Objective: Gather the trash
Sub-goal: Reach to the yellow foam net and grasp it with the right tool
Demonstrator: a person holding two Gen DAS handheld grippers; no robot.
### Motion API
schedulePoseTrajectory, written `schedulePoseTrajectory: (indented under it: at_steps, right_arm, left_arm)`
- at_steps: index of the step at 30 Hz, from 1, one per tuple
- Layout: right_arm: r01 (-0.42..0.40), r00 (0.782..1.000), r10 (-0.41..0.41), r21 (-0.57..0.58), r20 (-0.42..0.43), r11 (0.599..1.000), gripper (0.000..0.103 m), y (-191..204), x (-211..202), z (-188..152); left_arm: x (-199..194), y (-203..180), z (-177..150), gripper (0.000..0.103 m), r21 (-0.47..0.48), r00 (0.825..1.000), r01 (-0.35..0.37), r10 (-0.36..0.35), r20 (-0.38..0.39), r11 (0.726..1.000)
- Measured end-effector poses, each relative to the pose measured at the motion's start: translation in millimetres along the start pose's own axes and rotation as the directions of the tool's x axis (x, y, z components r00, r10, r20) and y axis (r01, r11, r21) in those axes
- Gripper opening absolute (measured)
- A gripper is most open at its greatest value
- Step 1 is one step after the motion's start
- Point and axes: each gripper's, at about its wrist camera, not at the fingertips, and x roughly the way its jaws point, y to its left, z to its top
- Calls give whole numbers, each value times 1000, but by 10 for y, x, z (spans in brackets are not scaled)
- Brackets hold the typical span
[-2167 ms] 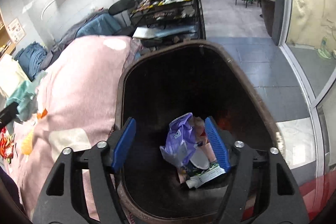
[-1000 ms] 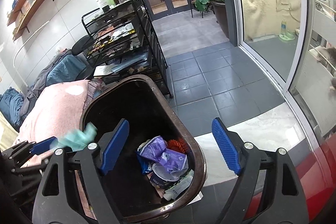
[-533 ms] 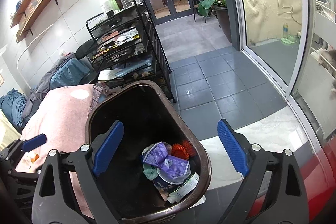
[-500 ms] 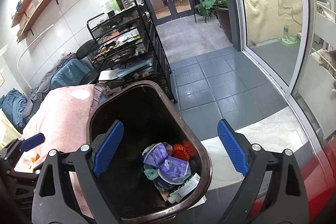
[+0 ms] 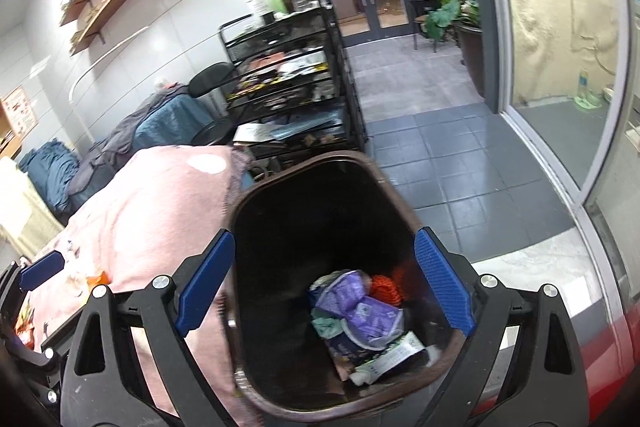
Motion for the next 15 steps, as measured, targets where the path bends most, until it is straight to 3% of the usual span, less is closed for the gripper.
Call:
schedulePoseTrajectory:
  at_steps: [10, 15]
  right_arm:
    - [-123, 992, 119, -102, -46, 987, 91, 609, 65, -52]
    - [-208, 976, 195, -154, -95, 966, 92, 962, 120, -122]
  left_arm:
    - [-178, 559, -293, 94, -114, 994, -107, 103, -37, 988]
    - [-277, 888, -515, 94, -169, 982, -182, 170, -85, 969]
